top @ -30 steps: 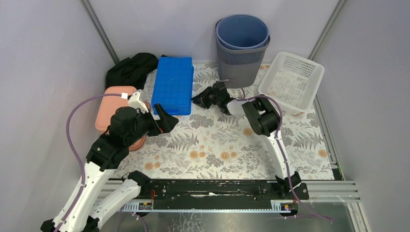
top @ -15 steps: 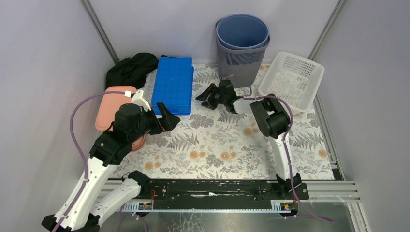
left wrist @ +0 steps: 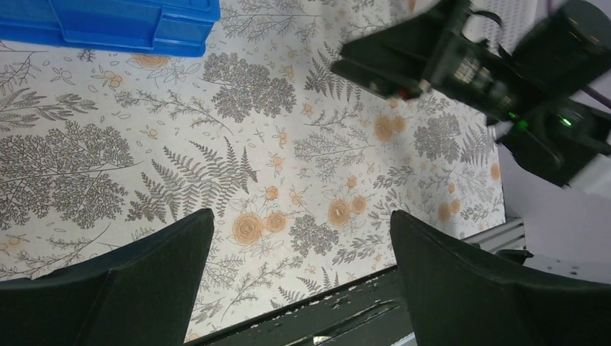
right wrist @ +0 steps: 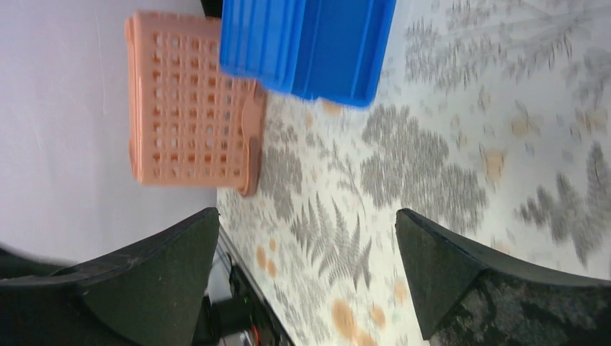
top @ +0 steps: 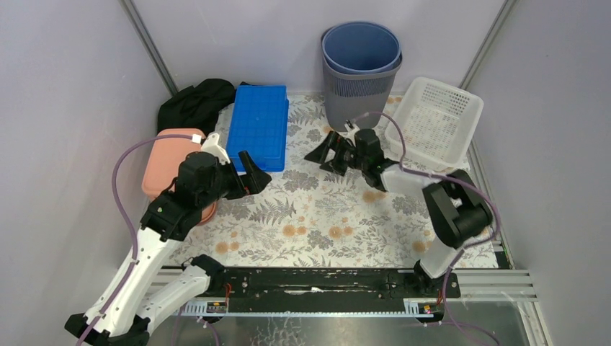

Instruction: Turn the large container upside down

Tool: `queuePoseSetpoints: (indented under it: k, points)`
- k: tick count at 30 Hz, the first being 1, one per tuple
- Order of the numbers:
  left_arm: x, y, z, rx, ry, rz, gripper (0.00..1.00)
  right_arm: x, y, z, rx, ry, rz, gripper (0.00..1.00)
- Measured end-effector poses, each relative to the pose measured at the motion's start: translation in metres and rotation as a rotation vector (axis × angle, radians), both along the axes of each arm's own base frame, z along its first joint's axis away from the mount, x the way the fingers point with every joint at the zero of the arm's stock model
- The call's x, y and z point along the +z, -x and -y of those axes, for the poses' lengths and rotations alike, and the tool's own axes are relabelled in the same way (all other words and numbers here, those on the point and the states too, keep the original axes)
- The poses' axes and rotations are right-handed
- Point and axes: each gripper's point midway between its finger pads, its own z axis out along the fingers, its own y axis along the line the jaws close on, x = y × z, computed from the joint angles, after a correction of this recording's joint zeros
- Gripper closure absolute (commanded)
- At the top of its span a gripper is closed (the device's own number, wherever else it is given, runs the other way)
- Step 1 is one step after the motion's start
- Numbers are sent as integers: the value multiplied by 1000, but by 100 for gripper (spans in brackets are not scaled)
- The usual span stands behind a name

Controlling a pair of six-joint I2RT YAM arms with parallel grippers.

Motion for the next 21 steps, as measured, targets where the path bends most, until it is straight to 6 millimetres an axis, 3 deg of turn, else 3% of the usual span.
queuePoseSetpoints:
  k: [1,11,16,21]
  points:
    - [-2,-1,0,0,-2,-5,0,5,17,9,12,5,15,1]
    - [-25,-12,15,-33,6,-52,0,16,113,65,35,36,73,1]
    - [-26,-17,21,-45,21,-41,0,20,142,84,36,62,100,0]
    - [-41,-24,29,-65,9,-95,0,24,158,97,18,65,134,1]
